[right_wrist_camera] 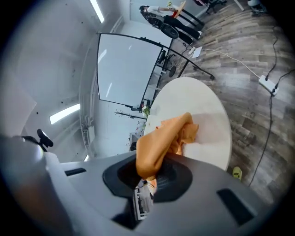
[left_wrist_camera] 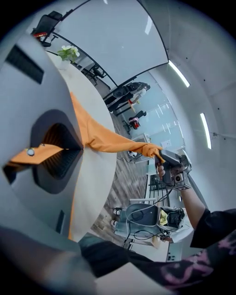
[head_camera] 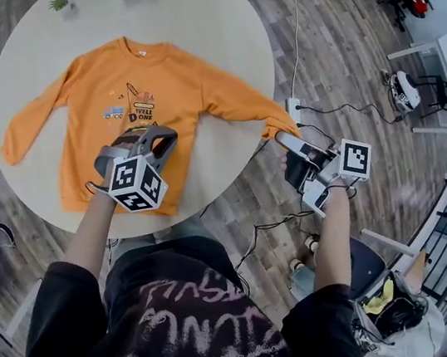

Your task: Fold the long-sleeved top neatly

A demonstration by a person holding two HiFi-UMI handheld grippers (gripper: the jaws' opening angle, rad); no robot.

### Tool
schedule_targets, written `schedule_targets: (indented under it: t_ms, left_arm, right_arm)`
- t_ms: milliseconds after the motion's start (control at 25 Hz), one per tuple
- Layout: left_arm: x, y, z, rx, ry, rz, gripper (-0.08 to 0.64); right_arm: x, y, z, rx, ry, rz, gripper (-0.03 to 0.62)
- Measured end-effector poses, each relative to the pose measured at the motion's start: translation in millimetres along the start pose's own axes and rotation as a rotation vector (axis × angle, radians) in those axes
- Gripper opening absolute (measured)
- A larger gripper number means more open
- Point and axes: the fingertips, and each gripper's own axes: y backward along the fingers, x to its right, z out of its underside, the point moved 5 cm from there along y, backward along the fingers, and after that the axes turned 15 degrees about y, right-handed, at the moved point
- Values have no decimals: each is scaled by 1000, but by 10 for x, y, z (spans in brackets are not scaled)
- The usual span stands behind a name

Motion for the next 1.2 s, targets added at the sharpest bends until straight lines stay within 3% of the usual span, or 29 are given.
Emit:
schedule_targets:
  t_ms: [160, 280, 360, 440, 520, 640, 760, 920, 1120, 1200]
  left_arm:
    - [242, -56, -544, 146, -46, 44, 17]
    - [497, -136, -949, 244, -63, 103, 79]
    - [616, -202, -1126, 274, -80, 130, 143]
    - [696, -276, -1225, 281, -103, 141, 161]
    - [749, -342, -1270, 270, -137, 142, 158]
    - [782, -384, -1281, 260, -159, 136, 55]
    - [774, -411, -1266, 247, -148, 141, 40]
    - [792, -436, -1311, 240, -136, 152, 37]
    - [987, -457, -1408, 252, -176, 195, 38]
    - [1056, -450, -1437, 261, -186, 209, 40]
  right_arm:
    - [-69, 4, 154, -8, -24, -53, 41]
    - [-42, -25, 236, -8, -41, -67, 41]
    - [-39, -69, 291, -19, -44, -86, 41]
    - [-35, -103, 352, -35, -44, -100, 41]
    - [-36, -125, 405, -48, -50, -118, 41]
    - [-10, -131, 465, -59, -53, -127, 43]
    - [54, -78, 473, -7, -44, -102, 73]
    - [99, 41, 465, 187, -63, -73, 188]
    - [269, 157, 482, 279, -32, 108, 140]
    - [256, 207, 468, 262, -2, 154, 65]
